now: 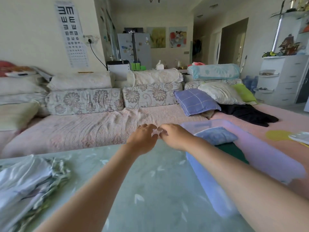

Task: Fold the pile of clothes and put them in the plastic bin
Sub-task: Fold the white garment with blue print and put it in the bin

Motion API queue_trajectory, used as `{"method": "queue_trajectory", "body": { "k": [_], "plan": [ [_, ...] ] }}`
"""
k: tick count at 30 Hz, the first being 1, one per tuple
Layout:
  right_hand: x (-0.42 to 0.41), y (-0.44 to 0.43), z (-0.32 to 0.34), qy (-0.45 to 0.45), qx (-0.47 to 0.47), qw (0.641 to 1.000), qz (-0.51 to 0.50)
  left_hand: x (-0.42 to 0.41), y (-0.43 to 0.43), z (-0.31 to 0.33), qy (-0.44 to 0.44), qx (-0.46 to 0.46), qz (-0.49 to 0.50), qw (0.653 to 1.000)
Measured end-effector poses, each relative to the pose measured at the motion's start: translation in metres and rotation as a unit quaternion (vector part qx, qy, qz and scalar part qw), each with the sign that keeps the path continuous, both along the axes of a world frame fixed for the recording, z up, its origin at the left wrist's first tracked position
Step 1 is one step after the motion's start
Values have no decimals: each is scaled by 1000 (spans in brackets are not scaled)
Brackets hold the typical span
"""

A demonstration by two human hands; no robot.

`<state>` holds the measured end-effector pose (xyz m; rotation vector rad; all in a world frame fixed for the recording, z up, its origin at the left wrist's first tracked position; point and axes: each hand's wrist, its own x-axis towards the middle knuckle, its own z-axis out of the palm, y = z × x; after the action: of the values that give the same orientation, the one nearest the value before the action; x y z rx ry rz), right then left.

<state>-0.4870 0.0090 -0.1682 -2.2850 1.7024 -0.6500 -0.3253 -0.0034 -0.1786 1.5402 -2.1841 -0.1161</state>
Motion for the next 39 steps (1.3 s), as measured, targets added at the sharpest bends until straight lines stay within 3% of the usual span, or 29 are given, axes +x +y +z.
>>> {"method": "queue_trajectory", "body": {
  "k": [12,18,25,31,34,39],
  "plan": [
    [313,62,-78,60,81,972,214,311,124,-81,70,73,223,969],
    [428,89,-134,90,76,951,288,407,172,-139,-6,89,323,942],
    [518,92,-171,157,54,948,272,484,190,-181,0,178,386,905],
    [566,67,-178,203,27,952,228,496,186,-180,11,119,382,916],
    [569,61,-170,158,-15,965,208,499,182,-180,19,97,383,918],
    [543,57,-137,-69,-91,974,197,495,180,-166,1,18,419,908]
  ]
}}
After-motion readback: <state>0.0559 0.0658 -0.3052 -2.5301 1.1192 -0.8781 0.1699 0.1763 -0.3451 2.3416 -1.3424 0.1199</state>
